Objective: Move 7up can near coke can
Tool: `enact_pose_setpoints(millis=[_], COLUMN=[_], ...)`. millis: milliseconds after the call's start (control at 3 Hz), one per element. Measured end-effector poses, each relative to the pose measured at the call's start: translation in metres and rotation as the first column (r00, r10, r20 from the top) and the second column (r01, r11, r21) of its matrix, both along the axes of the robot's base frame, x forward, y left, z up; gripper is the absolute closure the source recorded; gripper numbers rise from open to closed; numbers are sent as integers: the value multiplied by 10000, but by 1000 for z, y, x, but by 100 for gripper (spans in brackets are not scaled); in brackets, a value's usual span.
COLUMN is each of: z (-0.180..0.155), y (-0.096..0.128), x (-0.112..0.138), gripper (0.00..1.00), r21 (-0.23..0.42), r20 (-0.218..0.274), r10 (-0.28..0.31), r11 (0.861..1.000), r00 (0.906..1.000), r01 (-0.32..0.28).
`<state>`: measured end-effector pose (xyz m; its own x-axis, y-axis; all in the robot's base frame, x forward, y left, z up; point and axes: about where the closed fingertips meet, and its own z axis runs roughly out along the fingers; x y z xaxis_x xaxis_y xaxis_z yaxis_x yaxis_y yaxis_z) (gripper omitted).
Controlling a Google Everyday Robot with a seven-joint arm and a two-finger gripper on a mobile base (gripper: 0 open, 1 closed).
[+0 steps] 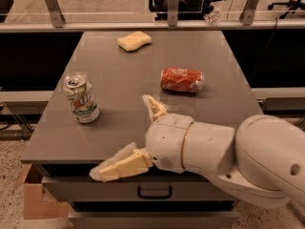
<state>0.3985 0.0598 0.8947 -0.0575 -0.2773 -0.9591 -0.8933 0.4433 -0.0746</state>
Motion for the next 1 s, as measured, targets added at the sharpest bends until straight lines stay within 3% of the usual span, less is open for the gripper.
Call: enact_pose_setpoints(millis=[333,1000], z=[-10,-19], y=[9,27], x=[23,56], gripper=[0,0], r21=[-109,-173], r20=[315,701], r10=[-697,-1200], r11=[9975,9924], r00=[9971,9903], r01=[700,1215])
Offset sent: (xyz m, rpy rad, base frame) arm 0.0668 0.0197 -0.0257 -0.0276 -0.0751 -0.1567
